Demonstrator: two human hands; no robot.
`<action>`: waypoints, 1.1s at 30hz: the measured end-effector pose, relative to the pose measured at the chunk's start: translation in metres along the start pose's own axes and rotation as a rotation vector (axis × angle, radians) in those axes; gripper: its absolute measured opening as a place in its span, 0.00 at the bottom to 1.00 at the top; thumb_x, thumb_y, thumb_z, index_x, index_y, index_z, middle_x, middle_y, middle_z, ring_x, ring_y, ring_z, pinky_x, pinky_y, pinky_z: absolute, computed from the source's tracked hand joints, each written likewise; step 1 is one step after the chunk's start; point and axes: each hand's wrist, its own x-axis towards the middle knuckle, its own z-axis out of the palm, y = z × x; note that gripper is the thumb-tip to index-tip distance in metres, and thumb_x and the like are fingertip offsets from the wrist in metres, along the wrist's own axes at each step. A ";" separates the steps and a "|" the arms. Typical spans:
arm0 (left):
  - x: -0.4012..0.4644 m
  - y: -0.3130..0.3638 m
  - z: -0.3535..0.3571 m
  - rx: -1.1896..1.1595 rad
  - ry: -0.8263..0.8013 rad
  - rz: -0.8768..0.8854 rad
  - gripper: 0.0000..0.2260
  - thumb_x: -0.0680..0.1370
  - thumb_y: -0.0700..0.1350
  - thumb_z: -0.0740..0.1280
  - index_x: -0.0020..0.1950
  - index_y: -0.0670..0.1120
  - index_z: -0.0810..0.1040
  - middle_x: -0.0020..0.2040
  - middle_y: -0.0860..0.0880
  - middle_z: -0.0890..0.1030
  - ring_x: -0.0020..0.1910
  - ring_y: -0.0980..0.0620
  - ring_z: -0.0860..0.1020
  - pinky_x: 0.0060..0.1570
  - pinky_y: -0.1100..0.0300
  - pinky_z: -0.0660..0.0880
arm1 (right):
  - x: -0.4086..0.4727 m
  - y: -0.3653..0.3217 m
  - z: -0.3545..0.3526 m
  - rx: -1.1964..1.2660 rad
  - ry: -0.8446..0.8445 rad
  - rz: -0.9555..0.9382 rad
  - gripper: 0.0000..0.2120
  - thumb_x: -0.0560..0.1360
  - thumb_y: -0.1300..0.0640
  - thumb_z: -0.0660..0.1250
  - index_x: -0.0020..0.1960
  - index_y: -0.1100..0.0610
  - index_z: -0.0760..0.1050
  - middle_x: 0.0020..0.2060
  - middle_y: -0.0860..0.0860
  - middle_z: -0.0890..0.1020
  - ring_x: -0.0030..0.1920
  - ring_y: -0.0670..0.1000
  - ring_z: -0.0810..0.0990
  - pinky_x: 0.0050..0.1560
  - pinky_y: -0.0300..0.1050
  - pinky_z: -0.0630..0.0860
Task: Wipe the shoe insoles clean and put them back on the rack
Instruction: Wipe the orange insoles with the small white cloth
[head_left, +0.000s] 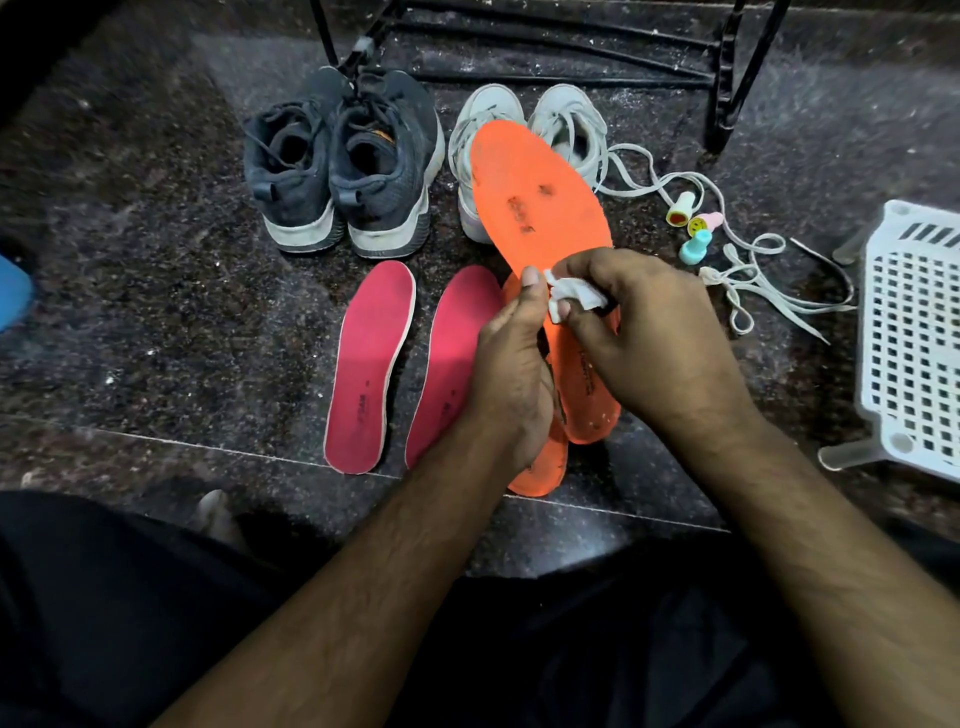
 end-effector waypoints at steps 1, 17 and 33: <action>0.000 0.000 -0.001 0.010 0.003 0.002 0.17 0.85 0.49 0.58 0.61 0.38 0.78 0.56 0.39 0.82 0.55 0.46 0.82 0.62 0.53 0.77 | 0.001 0.001 0.000 -0.042 -0.008 -0.004 0.11 0.74 0.54 0.70 0.56 0.50 0.79 0.48 0.48 0.83 0.50 0.53 0.79 0.52 0.53 0.76; 0.006 -0.004 -0.011 0.089 0.064 0.109 0.17 0.82 0.47 0.65 0.59 0.32 0.79 0.58 0.28 0.79 0.52 0.40 0.77 0.60 0.43 0.74 | 0.005 0.006 -0.009 0.237 0.066 0.111 0.06 0.73 0.51 0.73 0.49 0.49 0.79 0.39 0.40 0.83 0.38 0.40 0.80 0.41 0.37 0.75; 0.011 -0.006 -0.018 0.090 0.185 0.168 0.10 0.83 0.44 0.65 0.53 0.38 0.81 0.46 0.40 0.82 0.42 0.47 0.79 0.40 0.56 0.79 | 0.002 0.010 0.002 -0.255 -0.144 -0.030 0.10 0.75 0.53 0.71 0.55 0.50 0.83 0.47 0.54 0.75 0.52 0.59 0.73 0.52 0.53 0.75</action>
